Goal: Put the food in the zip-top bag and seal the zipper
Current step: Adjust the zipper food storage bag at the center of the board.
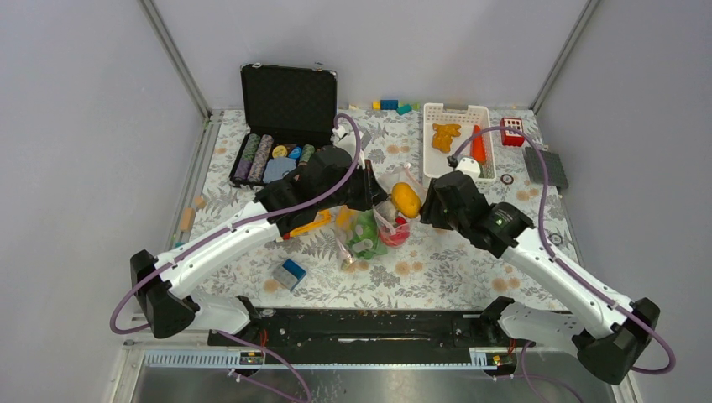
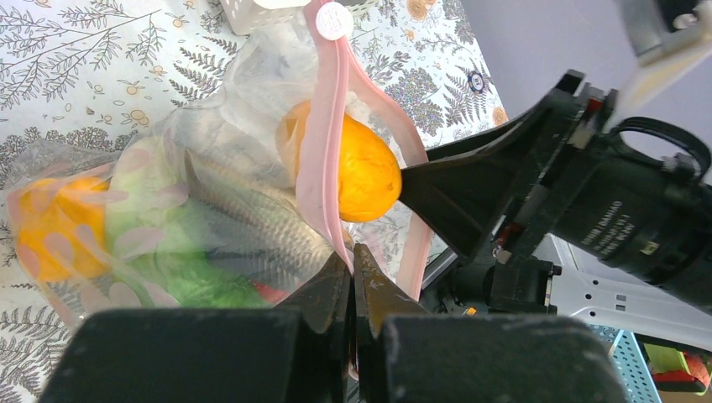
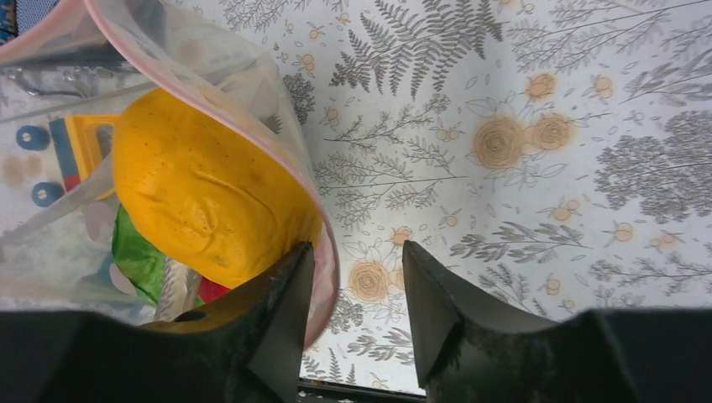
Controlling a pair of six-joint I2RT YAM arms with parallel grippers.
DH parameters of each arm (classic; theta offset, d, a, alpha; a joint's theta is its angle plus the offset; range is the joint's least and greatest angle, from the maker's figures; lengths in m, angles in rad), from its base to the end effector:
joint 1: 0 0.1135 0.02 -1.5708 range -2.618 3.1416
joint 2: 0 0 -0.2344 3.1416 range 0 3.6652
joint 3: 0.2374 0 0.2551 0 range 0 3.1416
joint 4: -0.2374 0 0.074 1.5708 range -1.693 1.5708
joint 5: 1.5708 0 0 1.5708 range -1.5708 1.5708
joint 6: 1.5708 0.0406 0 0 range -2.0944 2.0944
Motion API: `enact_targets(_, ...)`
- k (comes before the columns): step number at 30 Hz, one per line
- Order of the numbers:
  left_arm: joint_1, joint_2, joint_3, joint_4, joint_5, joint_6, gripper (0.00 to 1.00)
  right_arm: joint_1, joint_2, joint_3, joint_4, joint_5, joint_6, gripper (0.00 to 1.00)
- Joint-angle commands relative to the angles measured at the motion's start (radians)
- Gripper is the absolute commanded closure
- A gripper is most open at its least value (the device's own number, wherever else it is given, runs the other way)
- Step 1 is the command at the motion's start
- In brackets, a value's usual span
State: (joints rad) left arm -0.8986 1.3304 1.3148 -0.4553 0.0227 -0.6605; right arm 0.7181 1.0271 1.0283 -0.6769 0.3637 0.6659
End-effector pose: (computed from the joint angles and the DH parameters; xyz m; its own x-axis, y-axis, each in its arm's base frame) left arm 0.1955 -0.2472 0.3453 -0.7107 -0.0919 -0.6974 0.4544 0.6969 -0.5549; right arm 0.1857 0.1431 0.3044 -0.6211 0.2240 -0.7510 -0.0282 0.9513 0.3071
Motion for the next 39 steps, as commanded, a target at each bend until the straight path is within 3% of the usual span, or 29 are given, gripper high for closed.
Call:
enact_targets(1,0.004,-0.032,-0.003,0.083,0.014,-0.007,1.0,0.007,0.042,-0.021,0.11,-0.067,0.04,0.55)
enact_targets(2,0.005,-0.03,-0.004,0.082,0.014,-0.007,1.0,0.006,0.046,-0.026,0.125,-0.082,0.045,0.61)
enact_targets(6,0.005,-0.03,-0.004,0.081,-0.01,0.0,1.0,0.007,0.04,-0.007,0.158,-0.116,0.04,1.0)
enact_targets(18,0.006,-0.006,0.175,-0.135,-0.303,0.13,1.0,0.007,0.023,0.368,-0.063,-0.115,-0.158,1.0)
enact_targets(23,0.009,-0.006,0.183,-0.153,-0.396,0.159,0.97,0.006,0.047,0.417,-0.061,-0.182,-0.203,1.0)
enact_targets(26,0.016,0.023,0.168,-0.151,-0.395,0.151,0.98,0.007,0.094,0.414,-0.045,-0.303,-0.232,1.0)
enact_targets(34,0.024,0.063,0.148,-0.117,-0.214,0.147,1.0,0.006,0.218,0.398,0.033,-0.474,-0.238,1.0)
enact_targets(37,0.023,0.05,0.14,-0.115,-0.213,0.152,1.0,0.007,0.219,0.39,0.023,-0.396,-0.239,1.0)
enact_targets(39,0.023,0.033,0.127,-0.116,-0.232,0.157,1.0,0.007,0.2,0.38,-0.011,-0.237,-0.236,1.0)
